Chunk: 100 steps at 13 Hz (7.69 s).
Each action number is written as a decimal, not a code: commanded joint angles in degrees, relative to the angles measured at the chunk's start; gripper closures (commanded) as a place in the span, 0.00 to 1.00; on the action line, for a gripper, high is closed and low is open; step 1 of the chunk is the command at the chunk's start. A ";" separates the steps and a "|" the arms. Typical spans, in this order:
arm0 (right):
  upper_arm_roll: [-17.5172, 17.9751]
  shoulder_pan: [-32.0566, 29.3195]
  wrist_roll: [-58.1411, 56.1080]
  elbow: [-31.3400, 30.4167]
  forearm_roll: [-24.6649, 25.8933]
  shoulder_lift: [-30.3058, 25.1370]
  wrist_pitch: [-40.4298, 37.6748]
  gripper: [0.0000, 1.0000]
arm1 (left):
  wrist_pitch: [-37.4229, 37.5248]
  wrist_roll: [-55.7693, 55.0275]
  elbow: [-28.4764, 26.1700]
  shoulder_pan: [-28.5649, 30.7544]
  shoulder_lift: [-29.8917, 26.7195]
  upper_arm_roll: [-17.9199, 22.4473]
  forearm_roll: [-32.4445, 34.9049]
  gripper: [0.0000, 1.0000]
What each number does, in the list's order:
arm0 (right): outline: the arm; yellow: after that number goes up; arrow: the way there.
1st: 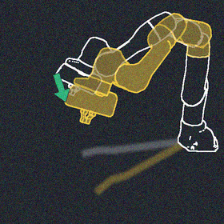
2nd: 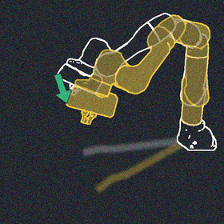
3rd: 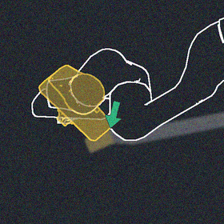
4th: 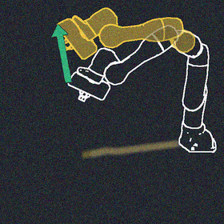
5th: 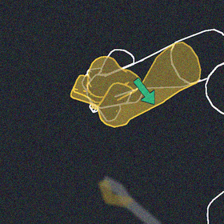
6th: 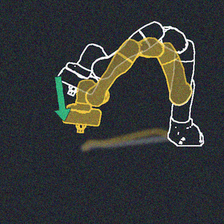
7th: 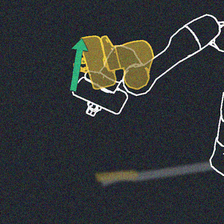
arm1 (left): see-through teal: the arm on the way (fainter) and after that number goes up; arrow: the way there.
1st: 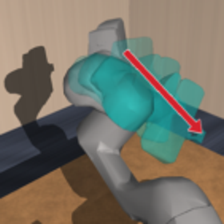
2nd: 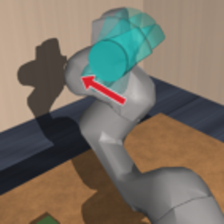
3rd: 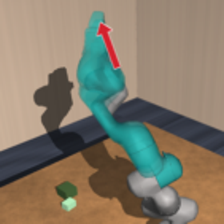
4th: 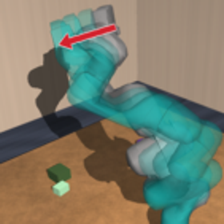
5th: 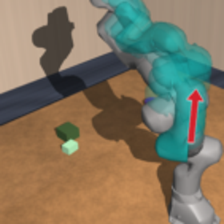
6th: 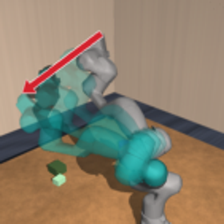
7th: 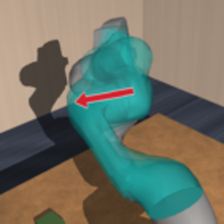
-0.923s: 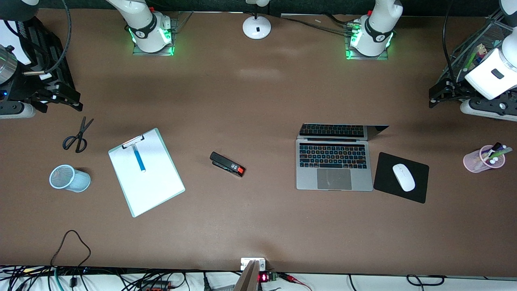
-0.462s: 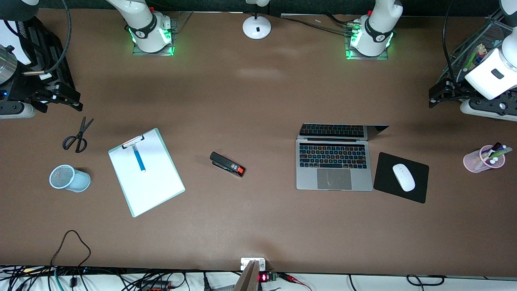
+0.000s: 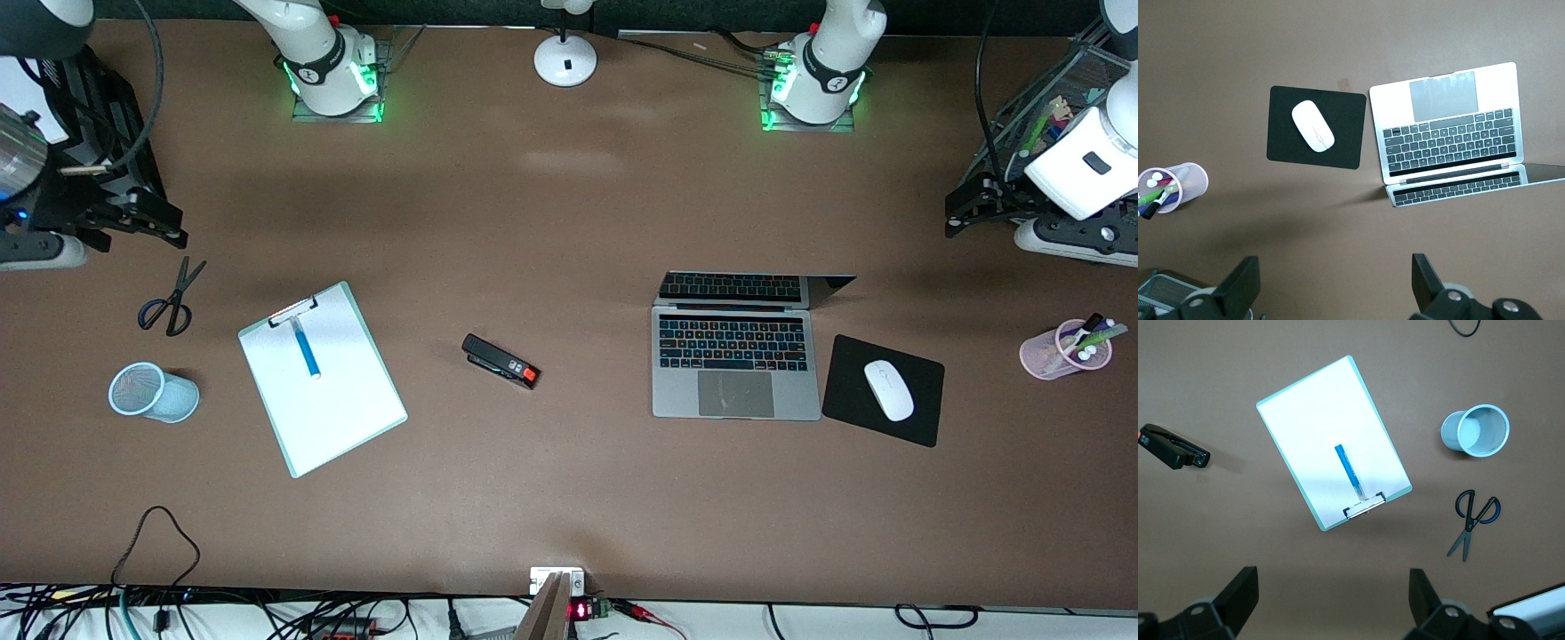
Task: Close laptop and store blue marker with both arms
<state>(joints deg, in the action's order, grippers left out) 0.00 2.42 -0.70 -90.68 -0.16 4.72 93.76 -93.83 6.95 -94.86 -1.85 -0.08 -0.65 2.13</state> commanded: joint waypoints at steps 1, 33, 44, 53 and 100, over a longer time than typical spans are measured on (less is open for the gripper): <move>0.26 0.21 -0.44 -0.72 1.04 2.31 0.37 0.00 | 0.32 0.08 -0.24 0.00 -0.19 0.21 -0.28 0.00; 0.52 0.04 -34.37 -20.77 0.69 25.87 47.57 0.38 | -8.62 -17.41 -19.73 -6.50 -0.09 -10.51 -5.21 1.00; 0.61 0.74 -34.54 -19.54 0.78 28.42 49.51 0.53 | -32.72 -17.41 -31.35 -6.94 1.57 -11.13 -5.21 1.00; 0.70 0.56 -34.54 -16.56 0.78 26.76 45.40 1.00 | -36.33 -17.50 -31.18 -7.29 3.33 -12.62 -6.61 1.00; 0.44 -32.22 -132.98 3.84 -59.16 35.45 14.17 0.00 | -62.78 -16.53 -14.83 -4.39 32.24 -9.99 0.95 1.00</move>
<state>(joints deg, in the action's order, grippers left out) -0.26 -29.01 -133.62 -88.40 -58.23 39.49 109.14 -155.01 -9.99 -111.10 -6.18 30.40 -10.92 1.91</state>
